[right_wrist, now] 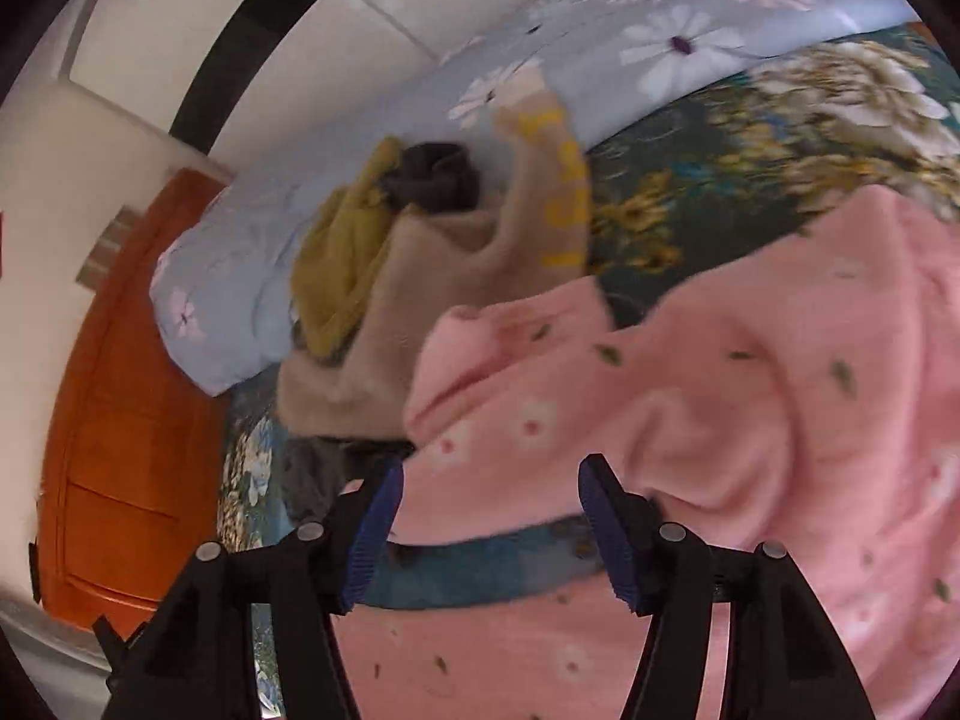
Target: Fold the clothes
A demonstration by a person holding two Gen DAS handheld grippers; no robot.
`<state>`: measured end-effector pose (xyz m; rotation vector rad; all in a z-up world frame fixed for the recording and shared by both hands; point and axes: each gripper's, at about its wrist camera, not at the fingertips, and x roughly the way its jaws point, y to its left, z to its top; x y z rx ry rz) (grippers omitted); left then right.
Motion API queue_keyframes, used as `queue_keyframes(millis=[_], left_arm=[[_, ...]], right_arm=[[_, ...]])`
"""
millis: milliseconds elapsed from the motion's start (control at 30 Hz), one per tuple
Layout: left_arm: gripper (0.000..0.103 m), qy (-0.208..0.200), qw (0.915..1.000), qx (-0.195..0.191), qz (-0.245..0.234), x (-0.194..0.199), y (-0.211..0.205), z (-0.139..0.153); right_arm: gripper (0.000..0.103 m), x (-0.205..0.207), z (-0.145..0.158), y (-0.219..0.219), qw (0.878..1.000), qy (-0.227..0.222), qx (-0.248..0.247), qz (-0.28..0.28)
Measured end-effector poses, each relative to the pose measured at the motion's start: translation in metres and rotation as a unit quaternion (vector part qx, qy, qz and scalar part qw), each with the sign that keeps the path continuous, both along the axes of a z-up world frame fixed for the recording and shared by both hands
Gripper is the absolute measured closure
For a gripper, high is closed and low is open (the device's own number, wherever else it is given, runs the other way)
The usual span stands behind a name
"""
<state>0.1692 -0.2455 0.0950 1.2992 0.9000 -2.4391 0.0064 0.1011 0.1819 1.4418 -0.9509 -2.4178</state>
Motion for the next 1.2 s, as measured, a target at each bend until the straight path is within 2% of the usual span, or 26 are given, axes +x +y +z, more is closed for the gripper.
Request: queue_keyframes(millis=[133,267,300,367,400,433,533,633,733,833,933,1000,1067,1200], left_arm=[[0.038,-0.021,0.9995,-0.018,-0.018,0.008,0.003,-0.007],[0.038,-0.031,0.9994,-0.016,-0.004,0.016,-0.011,-0.016],[0.038,-0.032,0.9994,-0.013,0.001,0.017,-0.014,-0.017],[0.038,-0.031,0.9994,-0.007,0.01,0.02,-0.02,-0.018],[0.038,-0.03,0.9995,-0.004,0.014,0.021,-0.022,-0.019],[0.038,-0.028,0.9995,-0.001,0.015,0.021,-0.022,-0.019],[0.038,-0.028,0.9996,0.003,0.009,0.019,-0.02,-0.021],[0.038,-0.029,0.9995,0.006,-0.009,0.015,-0.013,-0.025],[0.038,-0.026,0.9993,0.016,-0.022,0.011,-0.007,-0.026],[0.038,-0.025,0.9989,0.023,-0.031,0.011,-0.001,-0.027],[0.038,-0.023,0.9986,0.031,-0.038,0.012,0.002,-0.026],[0.038,-0.018,0.9988,0.033,-0.031,0.017,-0.002,-0.023],[0.038,-0.013,0.9992,0.035,-0.015,0.024,-0.012,-0.018],[0.038,-0.004,0.9987,0.046,0.02,0.037,-0.037,-0.011]], right_arm=[[0.038,-0.061,-0.036,-0.027,0.998,-0.047,-0.001,-0.043],[0.038,-0.09,-0.064,-0.027,0.991,-0.091,-0.014,-0.093],[0.041,-0.094,-0.069,-0.026,0.989,-0.104,-0.016,-0.105],[0.08,-0.095,-0.076,-0.019,0.982,-0.131,-0.025,-0.132],[0.096,-0.094,-0.078,-0.014,0.979,-0.141,-0.035,-0.143],[0.096,-0.09,-0.073,-0.01,0.98,-0.133,-0.048,-0.143],[0.096,-0.078,-0.036,0.002,0.99,-0.057,-0.067,-0.11],[0.096,-0.055,0.034,0.008,0.997,0.048,-0.045,-0.042],[0.096,-0.026,0.113,0.004,0.987,0.156,-0.032,0.023],[0.096,-0.001,0.184,-0.016,0.968,0.24,-0.022,0.076],[0.096,0.003,0.225,-0.064,0.957,0.265,-0.01,0.12],[0.096,-0.005,0.235,-0.108,0.953,0.266,-0.01,0.146],[0.096,-0.017,0.236,-0.159,0.952,0.258,-0.011,0.163],[0.096,-0.043,0.214,-0.278,0.954,0.223,-0.014,0.2]])
